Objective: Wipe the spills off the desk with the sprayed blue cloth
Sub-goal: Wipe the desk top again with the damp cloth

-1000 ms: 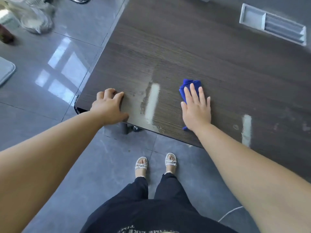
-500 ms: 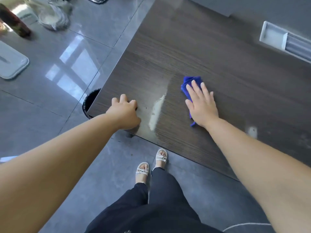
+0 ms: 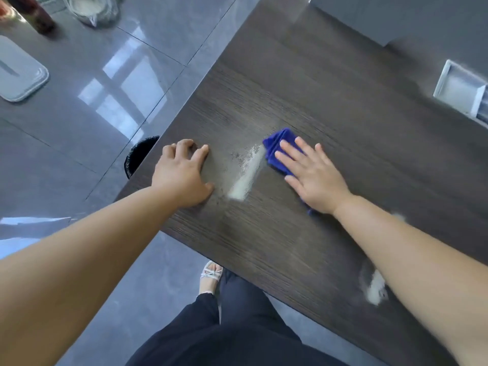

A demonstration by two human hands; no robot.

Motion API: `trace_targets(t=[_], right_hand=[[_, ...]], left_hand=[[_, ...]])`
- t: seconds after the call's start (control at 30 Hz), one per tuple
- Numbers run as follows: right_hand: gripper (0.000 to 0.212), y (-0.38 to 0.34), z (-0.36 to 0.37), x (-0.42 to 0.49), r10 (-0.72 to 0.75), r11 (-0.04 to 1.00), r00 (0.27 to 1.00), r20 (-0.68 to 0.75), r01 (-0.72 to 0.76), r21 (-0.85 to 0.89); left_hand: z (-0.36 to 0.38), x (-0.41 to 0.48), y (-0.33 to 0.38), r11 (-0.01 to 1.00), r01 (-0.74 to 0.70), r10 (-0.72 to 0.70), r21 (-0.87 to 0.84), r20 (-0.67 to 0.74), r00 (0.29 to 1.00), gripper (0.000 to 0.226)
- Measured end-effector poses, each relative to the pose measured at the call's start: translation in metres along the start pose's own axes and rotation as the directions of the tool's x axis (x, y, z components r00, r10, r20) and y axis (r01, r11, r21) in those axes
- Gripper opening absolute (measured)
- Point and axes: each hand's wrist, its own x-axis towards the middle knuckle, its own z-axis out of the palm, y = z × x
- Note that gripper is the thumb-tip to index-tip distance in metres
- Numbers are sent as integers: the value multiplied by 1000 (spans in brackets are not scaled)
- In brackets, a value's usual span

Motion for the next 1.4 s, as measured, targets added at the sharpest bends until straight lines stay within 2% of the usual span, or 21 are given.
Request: trace_targets(t=[0.03,0.1,0.17,0.2,0.23,0.33,0.4,0.47,0.53,0.6,0.67,0.73,0.8,0.9,0.97,1.0,1.07,1.13,1.23,1.3,1.4], right_hand=[[53,16,-7,23,174,984,985,4,-174,31],[54,24,-16,69,501,864,865,-18,-499,65],[58,4,-17,106,659,752,750,-57,-655,79],[59,-13,-12,116,658,753,751,-61,-653,83],[60,-33,-4,119,592,806,802,-77,-588,71],[59,-77,6,80,154,988,983,-97,-153,19],[53,-63,5,50,-186,982,982,-29,186,11],[49,-16,-2,50,-381,925,924,20,381,-2],[51,34,-10,75,-303,952,953,-12,303,-45],[55,67,-22,113,3,1000,1000,-9,-3,9],[55,74,-28,148,323,946,946,-17,-322,44],[57,50,-27,168,505,863,861,-67,-502,53],[60,12,-14,164,472,881,875,-105,-469,54],[58,-31,-3,115,65,997,993,-101,-61,42],[55,-13,-7,93,-223,975,975,-16,223,5],[54,8,-12,95,-287,958,958,11,287,-7],[56,55,-20,114,-189,982,982,4,189,-16],[56,90,-32,142,151,988,988,12,-151,25],[55,87,-37,177,546,838,837,-45,-546,20],[58,50,-32,186,608,794,791,-60,-608,30],[61,-20,-11,157,362,932,929,-81,-361,28]], left_hand=[[-1,1,1,1000,19,-19,8,18,1000,79],[-4,3,7,999,50,-50,-7,30,998,78],[-7,5,15,996,86,-86,-21,31,996,75],[-7,6,18,995,98,-97,-8,36,995,73],[-8,7,21,994,112,-112,8,45,993,72],[-12,8,28,991,131,-133,32,78,988,66],[-16,12,29,988,146,-149,42,66,987,53],[-21,18,26,986,140,-141,88,8,990,51],[-22,25,21,987,113,-112,112,-12,994,70],[-23,27,17,990,127,-129,65,32,991,88],[-25,30,17,987,156,-158,42,54,986,93],[-26,31,20,984,174,-176,45,69,982,94],[-27,34,22,982,188,-190,36,78,979,93],[-26,34,21,983,182,-183,14,68,981,93],[-24,33,18,985,175,-174,-1,60,983,95],[-23,33,17,985,172,-172,-3,59,983,96],[-22,32,17,987,163,-163,4,64,985,96],[-21,32,17,986,165,-165,7,60,984,95],[-19,33,16,986,169,-169,5,44,985,95],[-20,32,15,986,165,-165,3,39,986,95],[-21,30,14,989,149,-149,-6,25,989,94]])
